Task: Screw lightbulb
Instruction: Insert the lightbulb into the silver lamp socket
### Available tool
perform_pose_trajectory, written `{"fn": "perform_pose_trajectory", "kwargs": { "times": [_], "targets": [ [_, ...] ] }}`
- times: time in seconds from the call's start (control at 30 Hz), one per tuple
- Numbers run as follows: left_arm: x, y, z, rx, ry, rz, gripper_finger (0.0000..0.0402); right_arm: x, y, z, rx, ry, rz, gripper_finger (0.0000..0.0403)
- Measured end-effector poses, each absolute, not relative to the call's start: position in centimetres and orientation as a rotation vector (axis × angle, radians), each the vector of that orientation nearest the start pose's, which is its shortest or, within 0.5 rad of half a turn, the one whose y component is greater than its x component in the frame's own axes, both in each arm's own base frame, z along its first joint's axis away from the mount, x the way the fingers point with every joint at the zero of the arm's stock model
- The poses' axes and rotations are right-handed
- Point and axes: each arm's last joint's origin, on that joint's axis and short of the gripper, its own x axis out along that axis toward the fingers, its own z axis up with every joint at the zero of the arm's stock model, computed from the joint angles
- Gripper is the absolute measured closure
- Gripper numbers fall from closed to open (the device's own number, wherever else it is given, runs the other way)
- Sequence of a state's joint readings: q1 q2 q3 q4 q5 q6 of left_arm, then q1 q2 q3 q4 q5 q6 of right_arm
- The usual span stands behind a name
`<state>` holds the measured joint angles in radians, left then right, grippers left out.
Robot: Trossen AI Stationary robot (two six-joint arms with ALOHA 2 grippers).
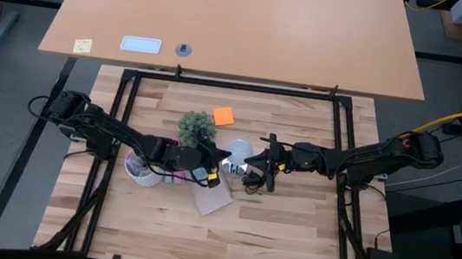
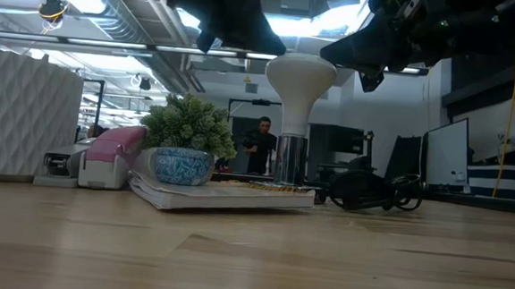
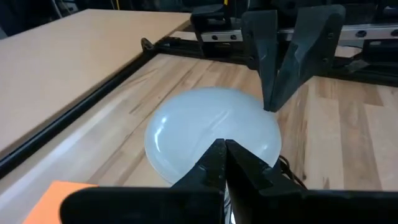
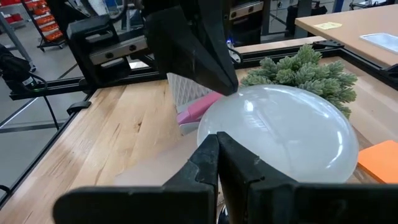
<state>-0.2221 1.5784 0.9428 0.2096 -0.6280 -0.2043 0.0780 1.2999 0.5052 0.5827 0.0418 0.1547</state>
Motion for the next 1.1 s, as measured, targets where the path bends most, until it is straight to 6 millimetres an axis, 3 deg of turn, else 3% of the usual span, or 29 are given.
{"fn": "perform_pose_trajectory", "kwargs": {
  "times": [0.33,0.73,1.1],
  "targets": [
    [33.5,-5.8,23.0,-0.011,0.357,0.443,0.0401,25.9,1.8,21.0,0.126,0.148,-0.013,0.0391],
    [33.5,-5.8,23.0,0.011,0.354,0.437,0.0402,25.8,0.9,21.2,0.085,0.116,-0.310,0.0391],
    [33.5,-5.8,23.0,0.014,0.355,0.437,0.0401,25.5,0.8,20.2,0.043,0.222,-0.355,0.0391]
  ]
}}
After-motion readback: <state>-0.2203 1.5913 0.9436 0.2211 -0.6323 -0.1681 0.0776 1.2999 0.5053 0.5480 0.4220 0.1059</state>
